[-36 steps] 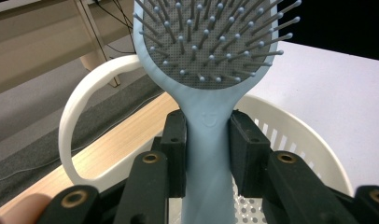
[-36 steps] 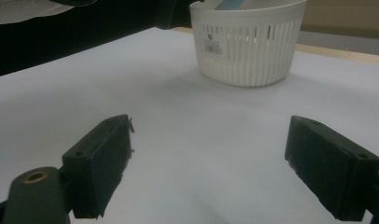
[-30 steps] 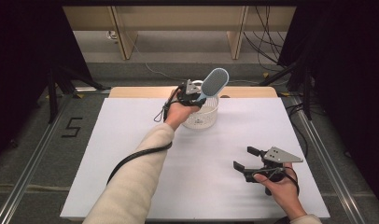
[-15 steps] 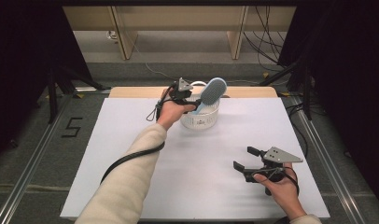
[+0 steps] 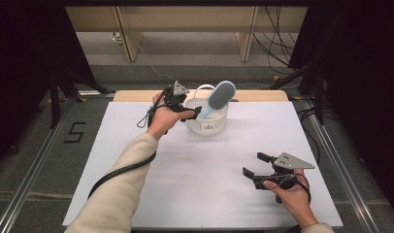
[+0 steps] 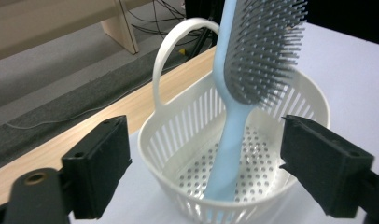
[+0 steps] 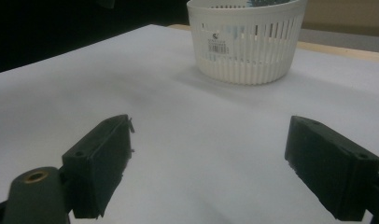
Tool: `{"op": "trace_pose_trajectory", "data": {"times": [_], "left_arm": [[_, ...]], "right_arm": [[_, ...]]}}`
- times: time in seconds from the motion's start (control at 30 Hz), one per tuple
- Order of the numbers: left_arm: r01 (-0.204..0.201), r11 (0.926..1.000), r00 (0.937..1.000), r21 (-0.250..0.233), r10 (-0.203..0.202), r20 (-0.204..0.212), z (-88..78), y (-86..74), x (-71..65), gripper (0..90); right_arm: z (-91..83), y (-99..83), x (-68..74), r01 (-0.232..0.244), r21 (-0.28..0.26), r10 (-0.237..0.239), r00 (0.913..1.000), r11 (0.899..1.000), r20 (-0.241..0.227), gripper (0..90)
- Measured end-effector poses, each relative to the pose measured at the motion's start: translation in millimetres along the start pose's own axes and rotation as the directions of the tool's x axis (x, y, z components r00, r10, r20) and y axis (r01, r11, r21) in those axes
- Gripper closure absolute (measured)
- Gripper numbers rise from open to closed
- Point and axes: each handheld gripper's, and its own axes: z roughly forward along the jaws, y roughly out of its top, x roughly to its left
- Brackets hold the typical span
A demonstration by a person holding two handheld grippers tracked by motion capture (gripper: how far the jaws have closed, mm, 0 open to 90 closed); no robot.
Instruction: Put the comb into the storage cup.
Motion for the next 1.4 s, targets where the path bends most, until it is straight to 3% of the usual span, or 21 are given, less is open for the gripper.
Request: {"op": "trace_pose_trajectory", "data": {"times": [0.1,0.2,0.43,0.7,0.93,1.1,1.4], "left_arm": [[0.005,1.0,1.0,0.005,-0.005,0.004,-7.8,-5.6,1.8,12.5],[0.067,0.9977,0.9973,-0.012,-0.067,0.03,-15.8,-11.8,0.9,11.1],[0.078,0.9969,0.9962,-0.014,-0.077,0.04,-28.9,-24.5,0.2,8.8],[0.062,0.9981,0.9971,-0.003,-0.062,0.045,-43.3,-42.6,-4.3,5.8],[0.079,0.9968,0.9962,-0.016,-0.078,0.039,-54.9,-61.4,-3.7,5.6],[0.09,0.9957,0.9954,-0.022,-0.089,0.035,-60.9,-68.0,-3.7,5.4],[0.062,0.998,0.9974,-0.014,-0.061,0.039,-66.0,-75.5,-9.8,5.2]], "right_arm": [[0.0,0.0,0.3,-0.002,-0.001,0.002,1.0,1.0,-0.001,15.4],[0.2,-0.2,-0.2,-0.003,-0.001,0.003,1.0,1.0,0.001,15.4],[0.8,-0.4,0.0,-0.005,0.004,0.005,1.0,1.0,0.001,15.4],[0.4,-0.4,-0.4,-0.007,0.003,0.007,1.0,1.0,0.006,15.4],[0.7,-0.5,-0.3,-0.006,0.004,0.005,1.0,1.0,0.008,15.5],[0.8,-0.4,-0.4,-0.008,0.005,0.008,0.9999,1.0,0.011,15.4],[0.5,-0.5,-0.4,-0.008,0.004,0.008,0.9999,1.0,0.011,15.4]]}}
